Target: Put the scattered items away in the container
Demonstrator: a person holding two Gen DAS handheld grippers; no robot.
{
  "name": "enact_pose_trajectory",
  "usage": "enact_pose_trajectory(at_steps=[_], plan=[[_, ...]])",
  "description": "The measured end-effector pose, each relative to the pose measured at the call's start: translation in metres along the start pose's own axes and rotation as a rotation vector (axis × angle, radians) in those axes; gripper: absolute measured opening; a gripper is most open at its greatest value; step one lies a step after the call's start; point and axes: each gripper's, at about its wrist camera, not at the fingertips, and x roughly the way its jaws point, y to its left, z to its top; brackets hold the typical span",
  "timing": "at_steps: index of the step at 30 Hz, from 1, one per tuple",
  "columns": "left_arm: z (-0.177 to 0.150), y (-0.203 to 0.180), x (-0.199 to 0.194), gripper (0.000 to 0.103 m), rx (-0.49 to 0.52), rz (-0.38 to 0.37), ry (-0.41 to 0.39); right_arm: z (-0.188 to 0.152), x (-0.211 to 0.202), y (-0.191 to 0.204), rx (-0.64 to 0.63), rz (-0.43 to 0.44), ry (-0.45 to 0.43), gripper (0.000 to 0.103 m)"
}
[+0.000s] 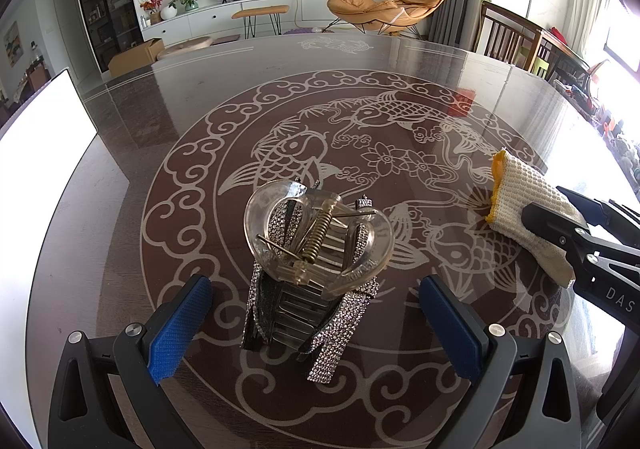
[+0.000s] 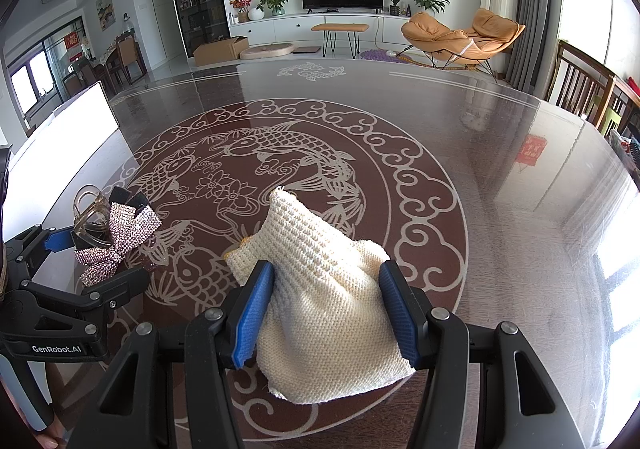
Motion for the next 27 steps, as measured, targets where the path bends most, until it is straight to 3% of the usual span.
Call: enact_pose_trajectory(at_steps=[24, 27], plan=[[0.0006, 0.0007, 0.0000, 0.103, 0.001, -0.005, 0.001, 0.0000, 0.0002, 0.0014, -0.005, -0.009, 0.002, 0.056], [0.0034, -0.0003, 0.0013, 0.103, 0.022, -0.018, 0.036, 0.0009, 0.0006, 0.0072, -0.014, -0.042, 0.004, 0.056]])
